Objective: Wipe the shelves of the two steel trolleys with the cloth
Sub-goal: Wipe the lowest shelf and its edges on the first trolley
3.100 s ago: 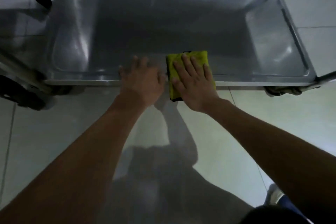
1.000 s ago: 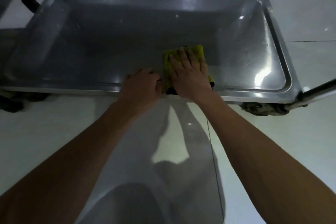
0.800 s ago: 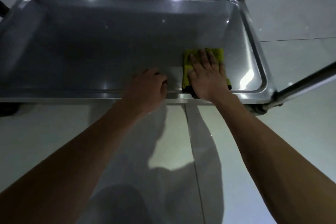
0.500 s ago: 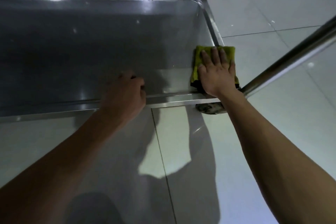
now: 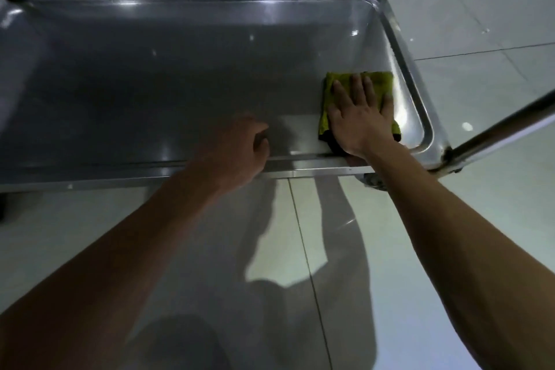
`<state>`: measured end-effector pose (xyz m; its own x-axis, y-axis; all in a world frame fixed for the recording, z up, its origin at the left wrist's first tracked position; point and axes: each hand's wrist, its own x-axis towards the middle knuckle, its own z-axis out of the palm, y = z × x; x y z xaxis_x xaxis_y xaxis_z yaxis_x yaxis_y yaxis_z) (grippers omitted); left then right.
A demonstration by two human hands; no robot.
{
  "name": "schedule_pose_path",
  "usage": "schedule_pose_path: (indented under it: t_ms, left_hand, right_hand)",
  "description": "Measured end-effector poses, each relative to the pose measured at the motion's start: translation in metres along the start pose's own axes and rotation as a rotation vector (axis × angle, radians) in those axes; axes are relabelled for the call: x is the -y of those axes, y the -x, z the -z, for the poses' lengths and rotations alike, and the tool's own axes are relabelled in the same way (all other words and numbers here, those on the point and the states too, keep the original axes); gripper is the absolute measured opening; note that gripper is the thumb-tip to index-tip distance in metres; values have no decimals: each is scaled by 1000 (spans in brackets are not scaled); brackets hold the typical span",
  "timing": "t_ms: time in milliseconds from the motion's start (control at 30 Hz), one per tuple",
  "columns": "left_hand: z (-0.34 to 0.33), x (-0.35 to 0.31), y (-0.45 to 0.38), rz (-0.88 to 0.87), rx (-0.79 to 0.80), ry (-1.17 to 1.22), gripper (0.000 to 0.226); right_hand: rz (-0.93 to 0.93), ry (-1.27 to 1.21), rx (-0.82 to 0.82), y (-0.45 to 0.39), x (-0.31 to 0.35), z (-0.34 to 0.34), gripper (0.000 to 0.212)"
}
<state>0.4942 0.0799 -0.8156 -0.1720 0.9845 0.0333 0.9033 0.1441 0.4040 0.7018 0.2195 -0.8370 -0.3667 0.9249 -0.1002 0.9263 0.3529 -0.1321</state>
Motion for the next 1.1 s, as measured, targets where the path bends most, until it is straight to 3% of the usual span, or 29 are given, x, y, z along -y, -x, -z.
schedule_pose_path:
  t_ms: [233,333,533,867,1100]
  left_hand:
    - [60,111,38,273,27,-185,48]
    - [68,128,56,269,126,-143,56]
    - [72,143,67,246,139,-216,39]
    - [77,108,56,350,143,-293,29]
    - [38,17,0,138,25,-254,16]
  right_hand:
    - [144,-27,6,-9,131,-18,64]
    - [237,-49,16,-11,198,-26,65]
    - [397,-37,38,-13,276,-39,59]
    - [466,-75,-20,-12,234,-34,61]
    - [314,-130,-43,-41,122,-16,55]
